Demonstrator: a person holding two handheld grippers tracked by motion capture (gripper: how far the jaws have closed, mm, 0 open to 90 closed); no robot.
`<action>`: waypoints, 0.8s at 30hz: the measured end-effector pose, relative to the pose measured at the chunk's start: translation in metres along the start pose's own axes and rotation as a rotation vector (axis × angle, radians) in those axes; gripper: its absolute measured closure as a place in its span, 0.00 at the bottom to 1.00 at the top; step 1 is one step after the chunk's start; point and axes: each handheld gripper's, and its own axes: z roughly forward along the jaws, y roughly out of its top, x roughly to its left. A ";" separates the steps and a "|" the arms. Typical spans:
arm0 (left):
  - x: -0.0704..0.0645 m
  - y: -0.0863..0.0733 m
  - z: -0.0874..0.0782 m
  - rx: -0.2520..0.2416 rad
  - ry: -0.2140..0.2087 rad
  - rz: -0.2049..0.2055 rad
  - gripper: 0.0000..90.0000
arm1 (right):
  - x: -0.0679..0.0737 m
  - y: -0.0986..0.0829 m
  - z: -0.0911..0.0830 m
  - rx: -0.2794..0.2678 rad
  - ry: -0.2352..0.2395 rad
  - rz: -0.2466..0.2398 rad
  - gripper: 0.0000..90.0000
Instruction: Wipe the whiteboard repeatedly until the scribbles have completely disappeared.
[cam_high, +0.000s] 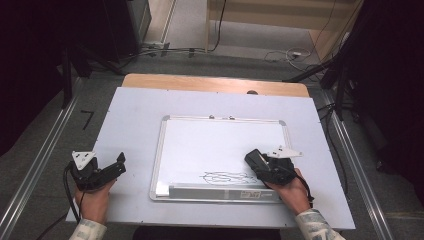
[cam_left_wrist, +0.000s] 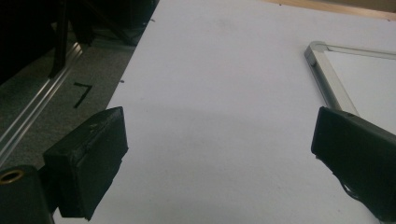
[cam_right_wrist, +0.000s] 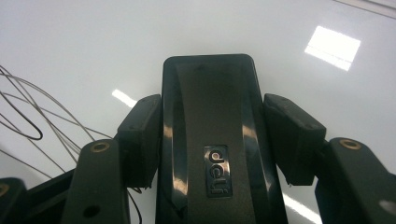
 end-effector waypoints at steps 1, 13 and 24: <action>0.000 0.000 0.000 0.000 0.000 0.000 0.04 | 0.000 0.000 0.000 0.001 0.002 0.001 0.43; 0.000 0.000 0.000 0.000 0.001 0.000 0.04 | -0.002 -0.001 0.000 -0.016 0.026 -0.022 0.43; 0.000 0.000 0.000 0.000 -0.001 -0.002 0.04 | -0.004 0.003 0.001 0.017 0.041 -0.030 0.43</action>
